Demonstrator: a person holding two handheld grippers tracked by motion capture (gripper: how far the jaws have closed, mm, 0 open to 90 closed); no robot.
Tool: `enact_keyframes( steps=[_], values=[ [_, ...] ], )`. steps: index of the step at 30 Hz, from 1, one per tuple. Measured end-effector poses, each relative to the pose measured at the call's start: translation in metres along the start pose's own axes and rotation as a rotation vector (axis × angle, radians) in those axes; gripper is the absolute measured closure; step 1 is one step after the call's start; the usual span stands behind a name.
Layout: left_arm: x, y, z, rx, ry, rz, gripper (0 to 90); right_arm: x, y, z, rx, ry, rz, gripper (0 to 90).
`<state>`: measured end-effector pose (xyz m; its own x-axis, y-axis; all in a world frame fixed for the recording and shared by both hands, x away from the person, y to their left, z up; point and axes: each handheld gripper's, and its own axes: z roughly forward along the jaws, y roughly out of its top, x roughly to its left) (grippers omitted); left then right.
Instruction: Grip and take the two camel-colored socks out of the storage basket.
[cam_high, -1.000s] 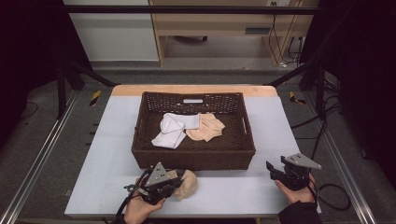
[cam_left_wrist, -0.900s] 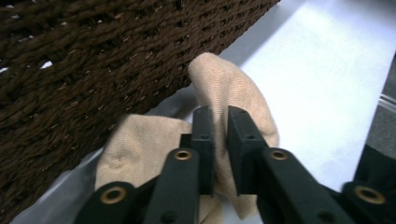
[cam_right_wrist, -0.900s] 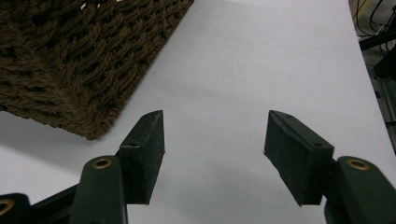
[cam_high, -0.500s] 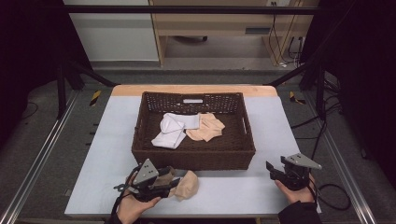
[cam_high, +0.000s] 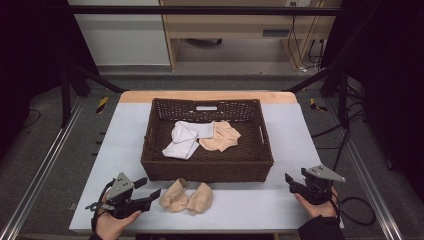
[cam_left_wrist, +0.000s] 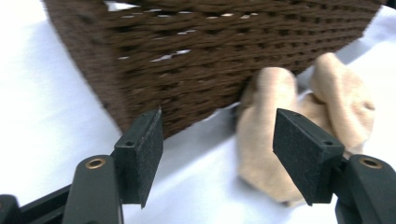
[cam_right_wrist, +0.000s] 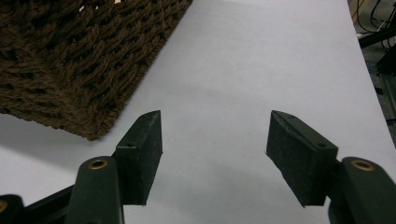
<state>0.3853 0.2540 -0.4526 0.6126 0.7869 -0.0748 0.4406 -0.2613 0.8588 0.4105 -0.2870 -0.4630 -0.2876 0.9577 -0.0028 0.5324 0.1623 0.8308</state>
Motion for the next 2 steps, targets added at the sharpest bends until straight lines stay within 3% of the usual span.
enact_keyframes(
  steps=[2],
  values=[
    [0.0051,-0.0010,-0.0024,-0.013,0.016,-0.016,32.4,-0.0002,-0.0001,0.0004,0.002,0.003,0.004,35.2]
  ],
)
